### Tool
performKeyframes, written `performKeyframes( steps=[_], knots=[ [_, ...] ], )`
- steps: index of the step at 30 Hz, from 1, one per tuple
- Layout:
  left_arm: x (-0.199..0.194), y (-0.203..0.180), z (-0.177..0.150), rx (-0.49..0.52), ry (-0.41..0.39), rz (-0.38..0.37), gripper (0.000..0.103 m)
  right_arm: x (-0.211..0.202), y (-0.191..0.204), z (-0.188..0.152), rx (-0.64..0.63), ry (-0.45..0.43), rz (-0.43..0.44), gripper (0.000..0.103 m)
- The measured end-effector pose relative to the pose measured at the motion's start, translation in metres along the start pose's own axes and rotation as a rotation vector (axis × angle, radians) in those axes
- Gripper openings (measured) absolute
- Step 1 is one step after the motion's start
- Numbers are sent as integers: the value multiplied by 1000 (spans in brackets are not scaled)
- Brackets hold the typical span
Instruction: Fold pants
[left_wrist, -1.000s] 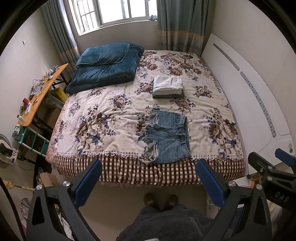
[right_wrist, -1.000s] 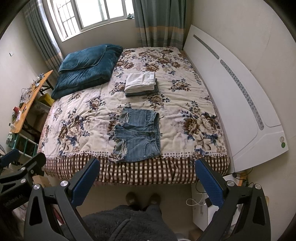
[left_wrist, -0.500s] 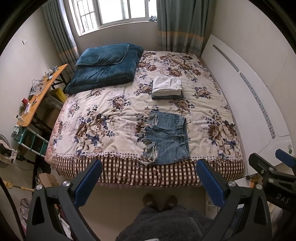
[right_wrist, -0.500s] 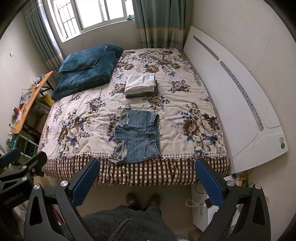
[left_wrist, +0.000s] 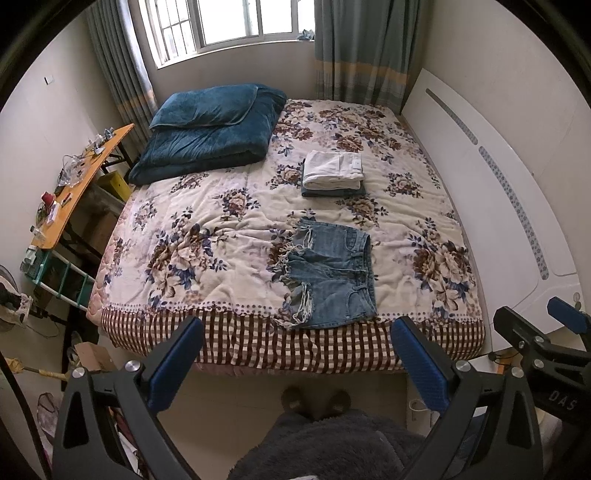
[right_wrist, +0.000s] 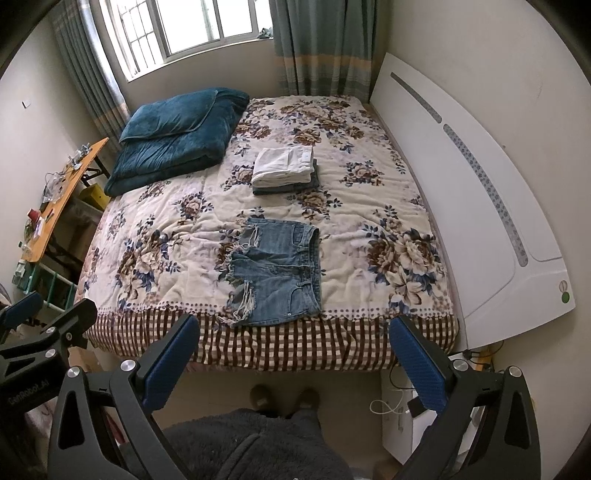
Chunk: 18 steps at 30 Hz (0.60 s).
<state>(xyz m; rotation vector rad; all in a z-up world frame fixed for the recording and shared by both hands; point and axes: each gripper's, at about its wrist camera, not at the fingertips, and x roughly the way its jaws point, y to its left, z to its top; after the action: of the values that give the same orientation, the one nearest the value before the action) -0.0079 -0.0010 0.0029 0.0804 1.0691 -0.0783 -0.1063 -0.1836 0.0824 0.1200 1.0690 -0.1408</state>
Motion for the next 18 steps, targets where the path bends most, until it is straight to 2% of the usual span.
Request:
performKeyframes(
  steps=[18],
  knots=[
    [-1,-4,4,-9,7,-5,103,-2,4,9,-5,11,-1,103]
  ],
)
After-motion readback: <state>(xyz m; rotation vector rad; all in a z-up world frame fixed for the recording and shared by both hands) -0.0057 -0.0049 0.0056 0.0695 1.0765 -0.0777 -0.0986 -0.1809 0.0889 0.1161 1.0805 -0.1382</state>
